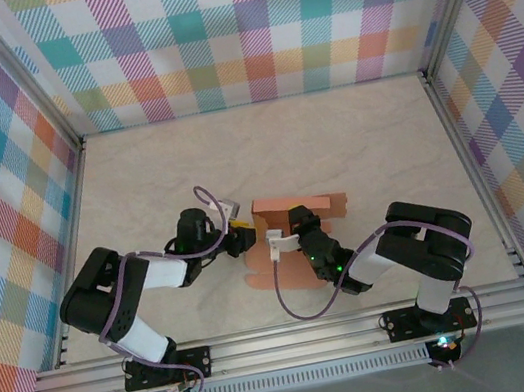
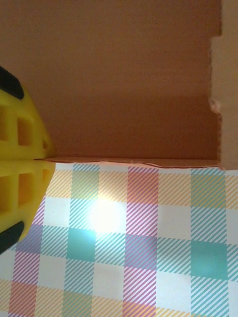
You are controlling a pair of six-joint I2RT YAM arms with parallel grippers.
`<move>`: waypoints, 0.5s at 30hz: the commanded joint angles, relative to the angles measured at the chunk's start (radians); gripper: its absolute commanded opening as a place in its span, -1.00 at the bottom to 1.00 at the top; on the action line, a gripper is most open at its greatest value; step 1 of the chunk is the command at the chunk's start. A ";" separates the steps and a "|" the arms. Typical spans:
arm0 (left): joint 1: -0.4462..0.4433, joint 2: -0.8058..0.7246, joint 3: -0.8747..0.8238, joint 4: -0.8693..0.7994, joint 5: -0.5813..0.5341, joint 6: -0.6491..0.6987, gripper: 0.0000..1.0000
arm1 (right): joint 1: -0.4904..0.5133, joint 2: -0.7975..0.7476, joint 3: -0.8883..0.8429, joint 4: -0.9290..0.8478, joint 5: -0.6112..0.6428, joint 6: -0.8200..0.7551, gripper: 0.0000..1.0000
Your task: Fold the paper box
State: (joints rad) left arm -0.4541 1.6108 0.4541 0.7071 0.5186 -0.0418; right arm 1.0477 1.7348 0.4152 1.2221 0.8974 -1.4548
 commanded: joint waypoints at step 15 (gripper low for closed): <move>-0.073 0.091 0.044 0.128 -0.061 0.014 -0.30 | 0.003 0.055 0.013 0.082 0.004 -0.011 -1.00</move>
State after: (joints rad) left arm -0.5056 1.6825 0.4671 0.7738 0.4728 -0.0292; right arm 1.0477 1.7676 0.4156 1.2583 0.9024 -1.4559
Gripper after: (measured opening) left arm 0.353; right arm 0.046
